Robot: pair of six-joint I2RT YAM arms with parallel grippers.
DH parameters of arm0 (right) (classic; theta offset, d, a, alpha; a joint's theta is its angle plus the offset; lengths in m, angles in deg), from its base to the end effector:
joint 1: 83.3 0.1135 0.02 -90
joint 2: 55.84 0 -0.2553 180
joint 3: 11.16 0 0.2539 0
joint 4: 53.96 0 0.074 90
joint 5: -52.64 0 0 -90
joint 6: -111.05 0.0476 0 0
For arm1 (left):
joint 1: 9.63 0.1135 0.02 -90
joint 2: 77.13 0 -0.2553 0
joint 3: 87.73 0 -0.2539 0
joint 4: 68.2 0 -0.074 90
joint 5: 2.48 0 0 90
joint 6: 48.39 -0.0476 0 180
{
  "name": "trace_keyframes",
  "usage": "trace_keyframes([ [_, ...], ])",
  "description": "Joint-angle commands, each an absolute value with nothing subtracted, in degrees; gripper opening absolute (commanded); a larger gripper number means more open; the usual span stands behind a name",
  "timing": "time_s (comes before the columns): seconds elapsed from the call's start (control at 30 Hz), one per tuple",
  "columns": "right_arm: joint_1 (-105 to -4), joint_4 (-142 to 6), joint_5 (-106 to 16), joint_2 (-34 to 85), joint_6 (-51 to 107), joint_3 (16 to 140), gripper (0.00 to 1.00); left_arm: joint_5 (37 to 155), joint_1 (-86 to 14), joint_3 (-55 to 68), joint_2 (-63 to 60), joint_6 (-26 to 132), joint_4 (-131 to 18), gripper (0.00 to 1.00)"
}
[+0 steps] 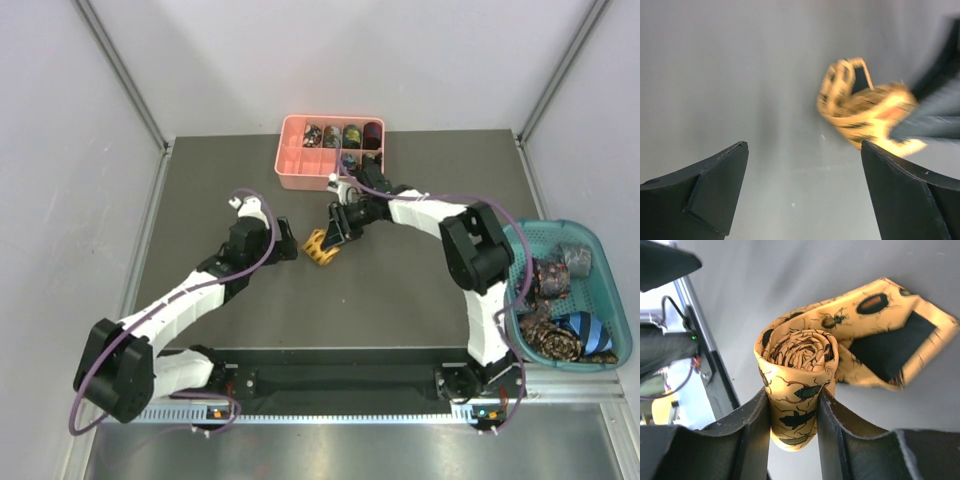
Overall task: Roll the ties
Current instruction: Place the rolled tie into the container
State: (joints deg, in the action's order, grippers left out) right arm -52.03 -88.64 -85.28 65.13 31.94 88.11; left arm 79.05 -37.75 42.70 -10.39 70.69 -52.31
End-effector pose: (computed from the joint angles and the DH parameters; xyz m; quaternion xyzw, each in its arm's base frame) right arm 0.3628 0.2617 0.1503 -0.2704 0.8402 0.4578 0.1068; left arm 0.2355 -0.1179 0.2070 -0.0425 0.8763 -0.1706 0.4485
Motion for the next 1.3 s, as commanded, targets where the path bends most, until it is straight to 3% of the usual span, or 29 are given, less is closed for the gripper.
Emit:
trace_keyframes([
  [0.0,-56.0,-80.7,-84.0,53.4,37.0,85.7,0.00,71.8,-36.1,38.1,-9.5,74.5,-49.4,0.99],
  [0.3,-67.1,-81.2,-79.9,35.5,40.8,79.1,0.00,77.3,-25.6,18.4,7.6,74.1,-47.2,0.99],
  [0.57,-74.8,-88.3,-74.4,24.8,39.5,77.3,0.00,76.7,-24.7,-2.5,26.9,70.1,-44.4,0.89],
  [1.1,-78.7,-92.9,-72.0,19.3,35.1,74.1,0.00,72.2,-22.4,-33.2,51.5,64.0,-37.8,0.79],
  [1.27,-80.1,-94.0,-72.1,19.0,35.3,74.6,0.00,75.8,-20.8,-32.5,53.2,66.0,-39.2,0.65],
])
